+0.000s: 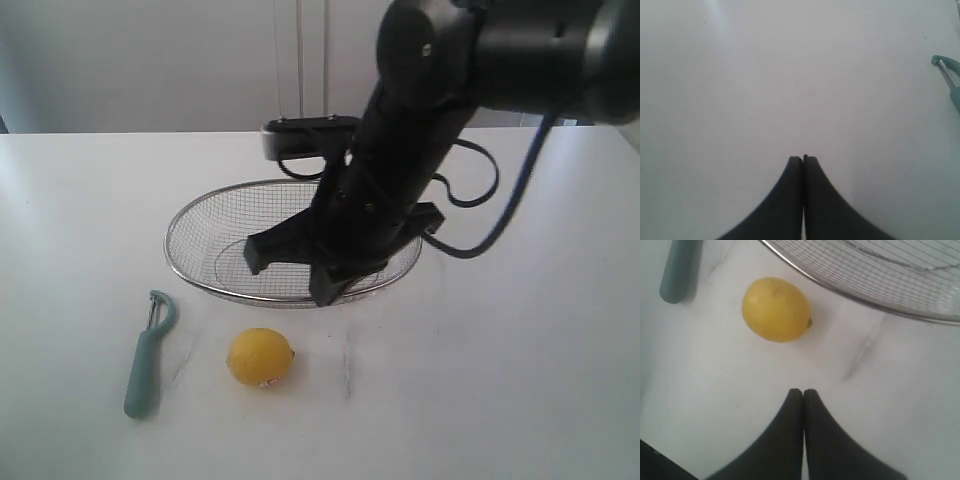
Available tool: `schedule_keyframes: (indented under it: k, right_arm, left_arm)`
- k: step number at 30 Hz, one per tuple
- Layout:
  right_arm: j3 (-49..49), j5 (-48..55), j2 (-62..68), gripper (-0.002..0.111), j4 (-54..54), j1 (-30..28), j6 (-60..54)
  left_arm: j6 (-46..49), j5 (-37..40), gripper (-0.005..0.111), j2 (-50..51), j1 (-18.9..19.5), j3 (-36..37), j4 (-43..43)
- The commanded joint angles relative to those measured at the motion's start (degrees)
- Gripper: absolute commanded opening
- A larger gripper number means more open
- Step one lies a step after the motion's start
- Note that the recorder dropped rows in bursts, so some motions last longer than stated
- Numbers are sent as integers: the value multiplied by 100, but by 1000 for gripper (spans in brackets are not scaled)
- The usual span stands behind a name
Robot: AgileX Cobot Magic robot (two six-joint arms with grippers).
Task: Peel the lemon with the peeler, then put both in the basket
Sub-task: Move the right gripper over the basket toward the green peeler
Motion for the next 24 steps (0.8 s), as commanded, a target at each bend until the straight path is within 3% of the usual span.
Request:
schedule_keyframes:
  k: [1, 24]
  right_arm:
    - [-431, -125, 396, 0, -40, 244, 48]
    - [-2239, 75, 1955, 0, 53, 1104, 432]
  left_arm:
    - [-19, 40, 0, 5, 11, 55, 32]
    - [-19, 40, 0, 5, 11, 55, 32]
